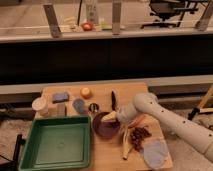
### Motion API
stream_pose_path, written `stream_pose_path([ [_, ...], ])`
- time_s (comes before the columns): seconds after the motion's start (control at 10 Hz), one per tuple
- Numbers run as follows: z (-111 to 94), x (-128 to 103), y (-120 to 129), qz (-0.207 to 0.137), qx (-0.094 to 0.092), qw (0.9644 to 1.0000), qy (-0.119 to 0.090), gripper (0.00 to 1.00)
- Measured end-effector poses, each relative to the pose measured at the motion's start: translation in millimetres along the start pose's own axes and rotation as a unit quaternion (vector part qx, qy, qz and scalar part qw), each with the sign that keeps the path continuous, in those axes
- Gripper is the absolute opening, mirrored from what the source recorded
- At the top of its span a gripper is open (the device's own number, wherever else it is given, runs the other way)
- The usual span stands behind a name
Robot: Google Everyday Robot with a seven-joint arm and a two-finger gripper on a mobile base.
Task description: Stack bowls into tray
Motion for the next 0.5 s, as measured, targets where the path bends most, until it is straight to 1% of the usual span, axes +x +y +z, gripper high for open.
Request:
stream_pose_path([
  [0.2, 1.2, 0.9, 1.5, 0.007, -0.003, 1.0, -0.003, 0.38],
  [0.3, -0.2, 1.4, -0.4, 0.008, -0.006, 0.9999, -0.002, 0.26],
  [0.5, -5.1, 1.5, -1.8, 0.011, -0.013, 0.9999, 0.001, 0.08],
])
